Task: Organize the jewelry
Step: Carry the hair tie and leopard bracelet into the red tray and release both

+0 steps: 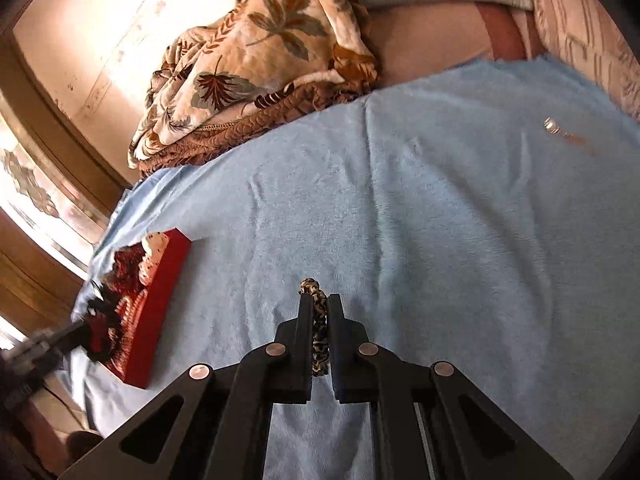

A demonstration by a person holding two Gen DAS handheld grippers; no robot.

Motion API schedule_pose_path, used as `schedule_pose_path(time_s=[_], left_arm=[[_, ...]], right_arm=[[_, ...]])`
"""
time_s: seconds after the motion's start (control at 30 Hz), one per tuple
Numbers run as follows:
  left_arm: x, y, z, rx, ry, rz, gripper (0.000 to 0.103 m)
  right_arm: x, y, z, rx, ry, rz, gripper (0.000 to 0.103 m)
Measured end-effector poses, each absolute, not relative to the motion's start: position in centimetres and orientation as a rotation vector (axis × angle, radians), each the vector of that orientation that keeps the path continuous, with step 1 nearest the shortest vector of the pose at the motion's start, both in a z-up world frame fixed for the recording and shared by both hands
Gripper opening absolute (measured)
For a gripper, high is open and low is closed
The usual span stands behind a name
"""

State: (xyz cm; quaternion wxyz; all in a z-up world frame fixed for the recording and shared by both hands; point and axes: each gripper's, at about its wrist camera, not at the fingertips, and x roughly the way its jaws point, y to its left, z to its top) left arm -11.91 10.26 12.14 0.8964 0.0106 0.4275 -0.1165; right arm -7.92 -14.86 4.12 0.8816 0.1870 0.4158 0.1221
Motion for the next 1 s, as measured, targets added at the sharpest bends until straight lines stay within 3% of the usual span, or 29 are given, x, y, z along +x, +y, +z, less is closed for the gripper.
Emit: schedule_pose_path(time_s=[0.43, 0.73, 1.0], left_arm=[[-15.9, 23.2, 12.0, -0.133, 0.837, -0.079, 0.012], [-16.4, 33.6, 11.2, -0.389, 0.801, 0.042, 0.012], [-15.9, 33.1, 9.4, -0.404, 0.826, -0.028, 0.012]], right_arm=[[-12.8, -11.6, 7.0, 0.285, 0.882, 0.231, 0.008], [-11.3, -2.2, 11.5, 0.170, 0.852, 0.384, 0.008], [-9.2, 7.3, 13.3, 0.063, 0.864, 0.501, 0.008]])
